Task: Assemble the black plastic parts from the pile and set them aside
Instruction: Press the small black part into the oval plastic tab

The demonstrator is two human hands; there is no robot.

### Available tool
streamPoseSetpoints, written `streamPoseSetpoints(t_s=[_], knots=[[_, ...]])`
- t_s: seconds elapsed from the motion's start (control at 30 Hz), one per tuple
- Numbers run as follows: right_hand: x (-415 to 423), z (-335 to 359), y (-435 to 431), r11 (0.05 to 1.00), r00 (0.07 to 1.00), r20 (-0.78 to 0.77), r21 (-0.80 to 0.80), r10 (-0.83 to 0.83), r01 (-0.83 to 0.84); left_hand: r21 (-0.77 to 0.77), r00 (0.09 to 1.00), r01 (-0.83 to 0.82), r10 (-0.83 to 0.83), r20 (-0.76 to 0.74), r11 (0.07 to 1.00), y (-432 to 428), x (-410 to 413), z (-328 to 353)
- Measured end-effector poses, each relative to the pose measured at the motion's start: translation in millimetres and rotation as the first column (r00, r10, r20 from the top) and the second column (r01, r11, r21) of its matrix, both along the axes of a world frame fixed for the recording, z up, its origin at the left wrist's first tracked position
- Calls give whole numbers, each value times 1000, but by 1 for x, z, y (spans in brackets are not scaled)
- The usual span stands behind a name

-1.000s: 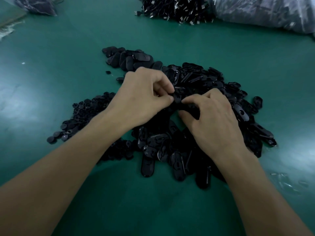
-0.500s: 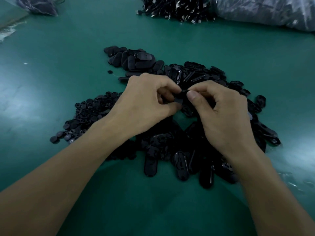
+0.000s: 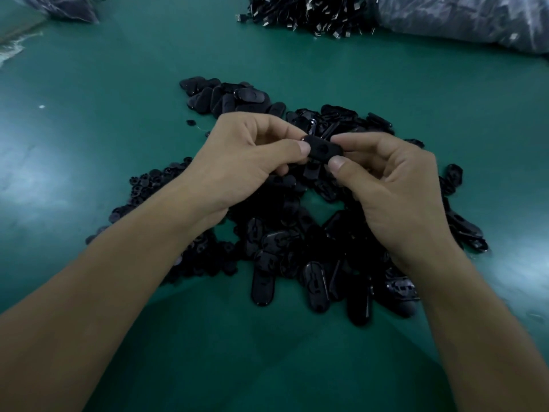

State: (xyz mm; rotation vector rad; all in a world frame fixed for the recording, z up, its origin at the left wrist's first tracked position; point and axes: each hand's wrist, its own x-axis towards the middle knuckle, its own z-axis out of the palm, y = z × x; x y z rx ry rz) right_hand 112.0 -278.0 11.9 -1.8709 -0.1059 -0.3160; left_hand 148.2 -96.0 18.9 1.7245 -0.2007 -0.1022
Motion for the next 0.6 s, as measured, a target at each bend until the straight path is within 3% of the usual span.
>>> streamPoseSetpoints(t_s=[0.4,0.47,0.6], knots=[[-1,0,3,999,999,12,19,31,-31,46,999,29,-31,36,999,-2,1,-4],[-1,-2,4,999,999,27,-48,-17,19,34,997,-7,4,81,999,-1,2,-4],[-6,-5,12,955,998,55,-292,-27,42,-47,968,-220,224,114,974,5,8,-3]])
